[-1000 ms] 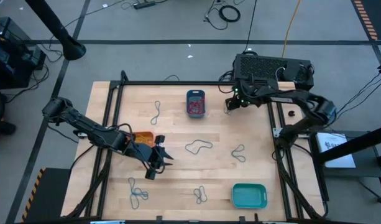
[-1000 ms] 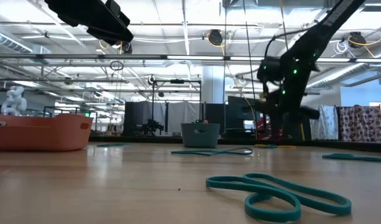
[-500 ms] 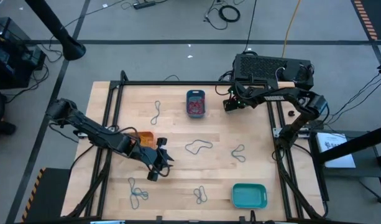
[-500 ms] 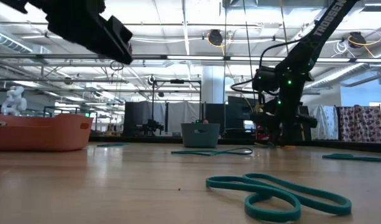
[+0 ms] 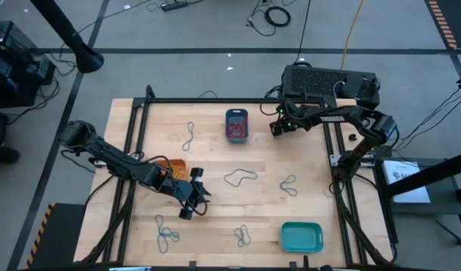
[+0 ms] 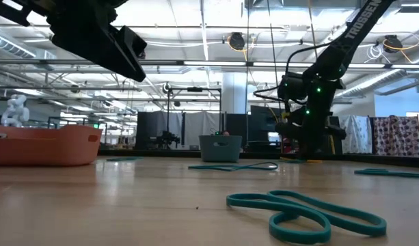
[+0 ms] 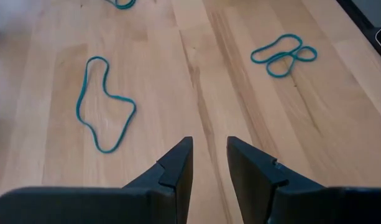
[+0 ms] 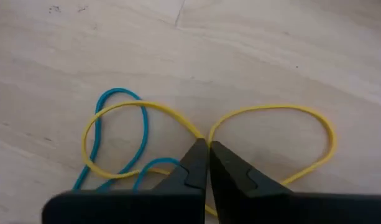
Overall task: Sort rubber bands into baskets
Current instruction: Put the yellow rubber band into the orange bin
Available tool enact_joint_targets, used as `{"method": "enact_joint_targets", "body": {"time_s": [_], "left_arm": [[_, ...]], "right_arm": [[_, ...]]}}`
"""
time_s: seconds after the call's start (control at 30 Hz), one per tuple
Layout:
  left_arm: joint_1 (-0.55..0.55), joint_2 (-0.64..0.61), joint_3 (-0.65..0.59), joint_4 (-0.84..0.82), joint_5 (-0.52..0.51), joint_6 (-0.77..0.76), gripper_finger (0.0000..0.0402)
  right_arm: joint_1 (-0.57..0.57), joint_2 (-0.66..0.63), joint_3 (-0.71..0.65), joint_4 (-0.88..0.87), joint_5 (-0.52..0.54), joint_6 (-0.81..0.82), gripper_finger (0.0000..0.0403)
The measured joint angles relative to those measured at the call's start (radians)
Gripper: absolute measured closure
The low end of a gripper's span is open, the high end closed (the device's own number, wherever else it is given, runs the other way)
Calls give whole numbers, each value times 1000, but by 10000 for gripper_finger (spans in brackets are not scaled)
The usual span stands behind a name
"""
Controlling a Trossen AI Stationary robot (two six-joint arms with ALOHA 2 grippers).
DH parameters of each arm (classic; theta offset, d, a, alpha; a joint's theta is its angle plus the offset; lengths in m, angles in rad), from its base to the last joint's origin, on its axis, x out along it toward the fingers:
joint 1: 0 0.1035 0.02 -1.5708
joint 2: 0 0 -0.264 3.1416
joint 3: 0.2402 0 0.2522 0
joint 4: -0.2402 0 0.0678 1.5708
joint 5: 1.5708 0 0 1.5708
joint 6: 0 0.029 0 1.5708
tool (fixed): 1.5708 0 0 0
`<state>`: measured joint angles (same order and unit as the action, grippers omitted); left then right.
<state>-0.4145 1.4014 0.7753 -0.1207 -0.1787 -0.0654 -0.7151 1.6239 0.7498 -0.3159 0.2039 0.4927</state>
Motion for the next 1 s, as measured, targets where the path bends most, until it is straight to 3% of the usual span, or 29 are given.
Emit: {"method": "enact_joint_targets", "body": {"time_s": [0.2, 0.47, 0.77, 1.0], "left_arm": [[0, 0, 0, 0, 0, 0, 294], [0, 0, 0, 17, 3, 0, 294], [2, 0, 0, 79, 2, 38, 295], [3, 0, 0, 256, -19, 114, 295]], "right_arm": [[-1, -111, -2, 16, 14, -62, 400], [55, -382, -2, -8, 5, -120, 402], [250, -650, -1, -6, -83, -118, 402], [468, -699, 0, -43, -109, -87, 403]]}}
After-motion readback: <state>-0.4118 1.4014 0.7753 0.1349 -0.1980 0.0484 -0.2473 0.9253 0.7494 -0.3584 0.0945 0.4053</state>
